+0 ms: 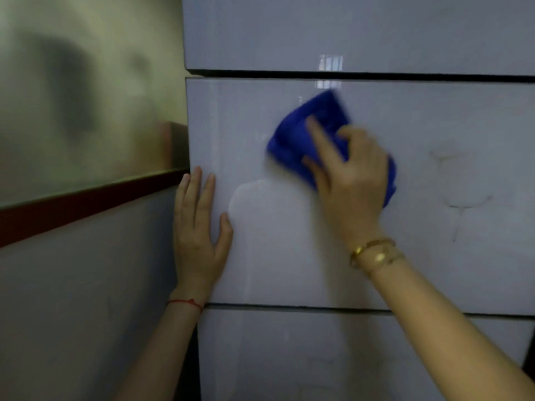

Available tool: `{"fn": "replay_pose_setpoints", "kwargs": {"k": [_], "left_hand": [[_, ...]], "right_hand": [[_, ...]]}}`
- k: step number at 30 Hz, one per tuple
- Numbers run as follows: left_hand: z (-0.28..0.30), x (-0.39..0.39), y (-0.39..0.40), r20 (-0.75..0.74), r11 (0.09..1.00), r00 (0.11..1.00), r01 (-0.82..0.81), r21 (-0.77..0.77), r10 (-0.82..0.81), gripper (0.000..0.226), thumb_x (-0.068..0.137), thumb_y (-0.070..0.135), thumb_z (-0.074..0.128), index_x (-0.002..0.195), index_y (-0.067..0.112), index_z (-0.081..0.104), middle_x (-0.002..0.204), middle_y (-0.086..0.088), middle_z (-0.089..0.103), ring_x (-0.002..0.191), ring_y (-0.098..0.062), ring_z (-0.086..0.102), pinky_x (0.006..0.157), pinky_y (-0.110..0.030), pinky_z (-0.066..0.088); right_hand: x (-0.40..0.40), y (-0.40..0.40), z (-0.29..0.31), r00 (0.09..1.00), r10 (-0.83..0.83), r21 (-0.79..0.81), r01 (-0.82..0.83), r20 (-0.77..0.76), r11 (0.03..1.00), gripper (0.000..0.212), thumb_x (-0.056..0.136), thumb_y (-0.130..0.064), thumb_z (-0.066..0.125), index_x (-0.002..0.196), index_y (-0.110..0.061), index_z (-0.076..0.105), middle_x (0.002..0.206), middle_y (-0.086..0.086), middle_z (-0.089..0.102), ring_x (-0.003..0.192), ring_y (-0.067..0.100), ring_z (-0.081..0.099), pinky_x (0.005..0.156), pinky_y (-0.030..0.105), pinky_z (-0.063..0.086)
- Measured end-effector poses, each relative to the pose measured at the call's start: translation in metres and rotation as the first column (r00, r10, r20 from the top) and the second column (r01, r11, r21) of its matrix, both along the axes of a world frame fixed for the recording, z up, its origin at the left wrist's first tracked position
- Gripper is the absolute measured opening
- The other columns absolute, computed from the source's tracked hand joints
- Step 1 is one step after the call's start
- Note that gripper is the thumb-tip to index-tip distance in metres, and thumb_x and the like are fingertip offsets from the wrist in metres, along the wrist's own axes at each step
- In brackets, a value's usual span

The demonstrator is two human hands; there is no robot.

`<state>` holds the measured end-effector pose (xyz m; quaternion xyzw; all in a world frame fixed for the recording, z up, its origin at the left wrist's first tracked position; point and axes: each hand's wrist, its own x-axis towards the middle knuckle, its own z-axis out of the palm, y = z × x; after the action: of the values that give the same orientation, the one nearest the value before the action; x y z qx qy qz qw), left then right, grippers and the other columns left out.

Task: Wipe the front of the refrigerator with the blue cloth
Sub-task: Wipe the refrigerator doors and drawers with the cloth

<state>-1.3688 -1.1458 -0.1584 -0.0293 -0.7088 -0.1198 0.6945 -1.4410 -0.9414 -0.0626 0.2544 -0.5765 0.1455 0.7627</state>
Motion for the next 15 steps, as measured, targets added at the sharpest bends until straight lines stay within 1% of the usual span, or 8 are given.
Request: {"fn": "replay_pose_setpoints", "kwargs": {"k": [3,4,6,8,10,12,13,15], "left_hand": [[0.0,0.0,-0.002,0.006,1.0,1.0,-0.005,-0.01,0.005,0.053,0.098,0.017,0.046,0.148,0.0,0.038,0.16,-0.013,0.028,0.152,-0.028,0.021,0.127,-0.032,0.015],[-0.001,0.001,-0.002,0.008,1.0,1.0,-0.005,-0.011,0.005,0.053,0.098,0.017,0.046,0.148,0.0,0.038,0.16,-0.012,0.027,0.152,-0.028,0.021,0.127,-0.032,0.015],[0.0,0.001,-0.001,0.004,1.0,1.0,-0.003,-0.008,0.003,0.053,0.098,0.017,0.046,0.149,0.001,0.037,0.16,-0.011,0.028,0.152,-0.028,0.021,0.127,-0.032,0.015],[0.0,0.001,-0.001,0.0,1.0,1.0,0.001,-0.005,-0.001,0.053,0.098,0.017,0.046,0.149,0.002,0.037,0.16,-0.012,0.028,0.152,-0.028,0.021,0.127,-0.033,0.016],[0.0,0.0,0.0,-0.004,1.0,1.0,0.004,-0.004,-0.004,0.054,0.098,0.015,0.047,0.149,0.002,0.037,0.16,-0.011,0.027,0.152,-0.028,0.021,0.127,-0.034,0.017],[-0.001,0.0,0.001,0.0,1.0,1.0,0.0,-0.003,0.0,0.054,0.098,0.014,0.048,0.149,0.001,0.036,0.16,-0.01,0.026,0.152,-0.028,0.021,0.127,-0.035,0.017],[-0.001,0.0,0.001,-0.002,1.0,1.0,0.0,-0.003,0.0,0.054,0.098,0.015,0.048,0.149,0.001,0.036,0.16,-0.01,0.026,0.152,-0.028,0.021,0.127,-0.035,0.017],[-0.001,0.0,0.001,-0.005,1.0,1.0,-0.001,0.0,0.001,0.054,0.098,0.016,0.047,0.149,0.002,0.036,0.16,-0.01,0.027,0.152,-0.029,0.021,0.127,-0.033,0.016]], "right_hand": [[0.005,-0.003,-0.085,0.997,-0.038,0.3,0.056,-0.066,0.952,0.049,0.091,-0.008,0.063,0.136,-0.024,0.054,0.111,0.011,0.052,0.073,0.029,0.055,0.069,0.041,0.046],[0.004,0.006,-0.107,0.996,-0.048,0.36,0.071,-0.074,0.93,0.053,0.089,-0.004,0.063,0.136,-0.025,0.053,0.11,0.01,0.05,0.07,0.028,0.052,0.067,0.04,0.045],[-0.003,0.035,-0.121,0.995,-0.077,0.375,0.092,-0.056,0.922,0.057,0.087,-0.001,0.063,0.137,-0.026,0.051,0.108,0.01,0.049,0.07,0.028,0.051,0.068,0.042,0.044],[-0.013,0.06,-0.098,0.994,-0.108,0.254,0.111,-0.026,0.961,0.056,0.09,-0.003,0.061,0.139,-0.028,0.049,0.107,0.012,0.047,0.078,0.03,0.053,0.073,0.044,0.043],[-0.018,0.068,-0.048,0.998,-0.046,0.004,0.046,0.047,0.999,0.042,0.096,-0.014,0.057,0.136,-0.027,0.052,0.106,0.014,0.049,0.087,0.03,0.05,0.077,0.042,0.042],[-0.016,0.057,0.002,0.994,0.024,-0.21,-0.001,0.106,0.978,0.035,0.1,-0.028,0.049,0.135,-0.025,0.054,0.106,0.017,0.055,0.09,0.029,0.05,0.078,0.039,0.043],[-0.013,0.046,0.013,0.994,0.019,-0.242,0.008,0.106,0.97,0.036,0.101,-0.033,0.045,0.135,-0.025,0.054,0.107,0.016,0.057,0.09,0.029,0.053,0.077,0.038,0.044],[-0.006,0.023,0.004,0.998,0.005,-0.129,0.003,0.061,0.992,0.036,0.101,-0.035,0.046,0.135,-0.025,0.054,0.11,0.014,0.056,0.088,0.031,0.057,0.077,0.039,0.049]]}}
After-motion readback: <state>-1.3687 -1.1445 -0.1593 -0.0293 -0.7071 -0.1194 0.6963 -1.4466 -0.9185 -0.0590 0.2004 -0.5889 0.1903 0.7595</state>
